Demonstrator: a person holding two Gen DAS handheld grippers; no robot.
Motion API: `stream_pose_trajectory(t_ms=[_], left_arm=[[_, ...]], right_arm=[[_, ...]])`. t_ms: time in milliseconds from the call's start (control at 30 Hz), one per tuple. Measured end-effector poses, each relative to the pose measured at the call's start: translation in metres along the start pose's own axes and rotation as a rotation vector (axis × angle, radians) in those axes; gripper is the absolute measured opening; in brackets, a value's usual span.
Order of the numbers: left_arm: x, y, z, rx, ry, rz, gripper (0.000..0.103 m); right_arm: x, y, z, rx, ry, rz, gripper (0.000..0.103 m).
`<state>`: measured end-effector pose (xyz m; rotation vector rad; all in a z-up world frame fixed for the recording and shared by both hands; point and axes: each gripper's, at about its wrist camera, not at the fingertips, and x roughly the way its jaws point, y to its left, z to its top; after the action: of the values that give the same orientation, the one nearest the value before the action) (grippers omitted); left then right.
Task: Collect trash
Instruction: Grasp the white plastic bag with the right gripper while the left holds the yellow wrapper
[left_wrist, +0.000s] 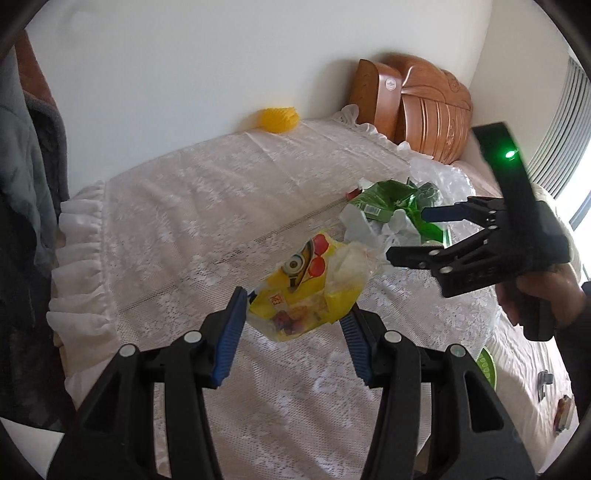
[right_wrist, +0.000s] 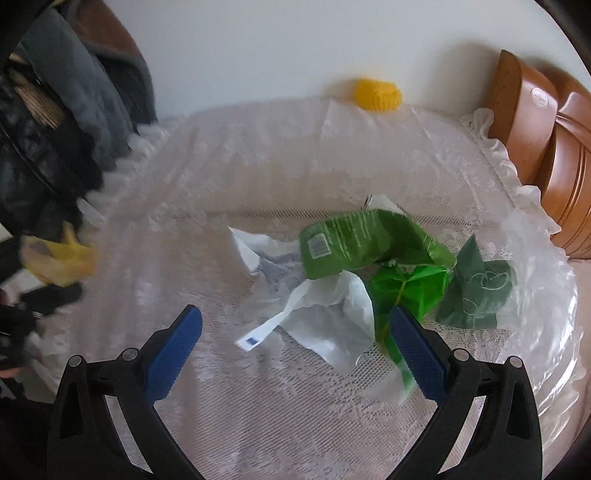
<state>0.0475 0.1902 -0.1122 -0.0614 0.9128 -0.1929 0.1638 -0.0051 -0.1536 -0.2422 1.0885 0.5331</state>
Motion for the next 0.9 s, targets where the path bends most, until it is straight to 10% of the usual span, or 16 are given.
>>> stream_pose_trajectory(t_ms=[133,533,700,900], left_arm=[[0.004,0.007,-0.001,-0.008,0.011,-0.011,0.050],[0.001,0.014,-0.003,-0.013,0.006,-0.017,0.050],[-0.002,0.018,-0.006,-0.024,0.006,-0.011,0.050],[-0.001,0.025,-0.009,-0.039,0.019,-0.003,0.050]], right_arm=[[0.014,0.009,0.001,-0.010,0.013,-0.036,0.099],[0.021,0.017,-0.016,0.127,0.021,0.071,0.044],[0.016,0.023,-0.022,0.171,0.009,0.107,0.046],[0.014,0.028,-0.015,0.187,-0.014,0.067,0.072]])
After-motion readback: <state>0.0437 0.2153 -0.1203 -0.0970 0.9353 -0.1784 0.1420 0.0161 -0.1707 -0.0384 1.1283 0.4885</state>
